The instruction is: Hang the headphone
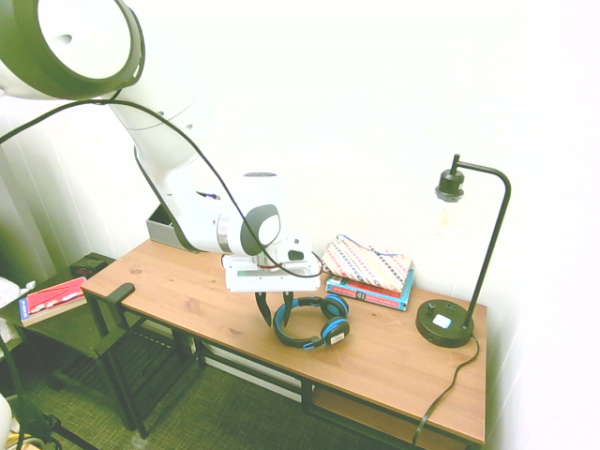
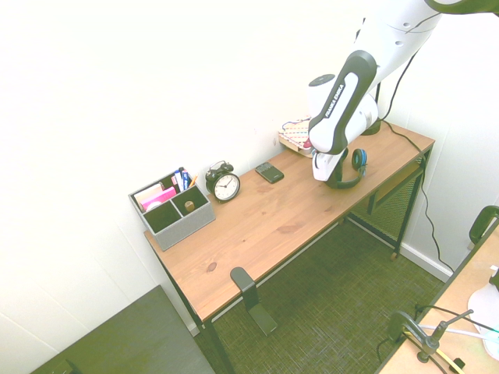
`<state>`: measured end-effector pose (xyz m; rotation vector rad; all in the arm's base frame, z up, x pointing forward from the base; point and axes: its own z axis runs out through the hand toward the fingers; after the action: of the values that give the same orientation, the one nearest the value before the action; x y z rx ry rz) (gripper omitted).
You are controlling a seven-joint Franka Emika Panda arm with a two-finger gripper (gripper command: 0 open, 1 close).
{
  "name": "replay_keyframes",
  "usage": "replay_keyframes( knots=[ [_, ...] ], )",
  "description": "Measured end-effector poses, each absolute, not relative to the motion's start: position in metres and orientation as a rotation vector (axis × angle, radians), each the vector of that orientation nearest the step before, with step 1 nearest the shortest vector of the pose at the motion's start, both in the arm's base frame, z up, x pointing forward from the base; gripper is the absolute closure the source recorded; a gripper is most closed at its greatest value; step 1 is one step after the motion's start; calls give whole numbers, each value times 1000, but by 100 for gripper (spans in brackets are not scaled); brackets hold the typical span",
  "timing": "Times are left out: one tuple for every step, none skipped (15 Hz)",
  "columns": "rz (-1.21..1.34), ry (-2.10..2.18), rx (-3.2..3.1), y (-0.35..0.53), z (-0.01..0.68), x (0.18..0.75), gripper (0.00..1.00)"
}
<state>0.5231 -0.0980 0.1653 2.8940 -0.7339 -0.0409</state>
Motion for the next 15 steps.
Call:
replay_keyframes(
  knots=[
    [-47, -735, 2894, -100, 164, 522, 100],
    [-52, -734, 2894, -101, 162, 521, 100],
    [-56, -735, 2892, -103, 161, 521, 100],
    [-56, -734, 2892, -103, 161, 521, 100],
    [-53, -736, 2891, -104, 161, 521, 100],
    [-52, -745, 2891, -105, 162, 521, 100],
    [-50, -770, 2892, -105, 165, 521, 100],
    [-49, -799, 2895, -106, 172, 522, 100],
    [-52, -829, 2900, -104, 186, 524, 100],
    [-73, -860, 2905, -100, 206, 525, 100],
    [-114, -892, 2907, -92, 232, 524, 100],
    [-151, -931, 2896, -79, 263, 521, 100],
    [-171, -990, 2872, -61, 293, 517, 100],
    [-185, -1059, 2841, -40, 319, 511, 100],
    [-210, -1121, 2804, -15, 339, 504, 100]
  ],
)
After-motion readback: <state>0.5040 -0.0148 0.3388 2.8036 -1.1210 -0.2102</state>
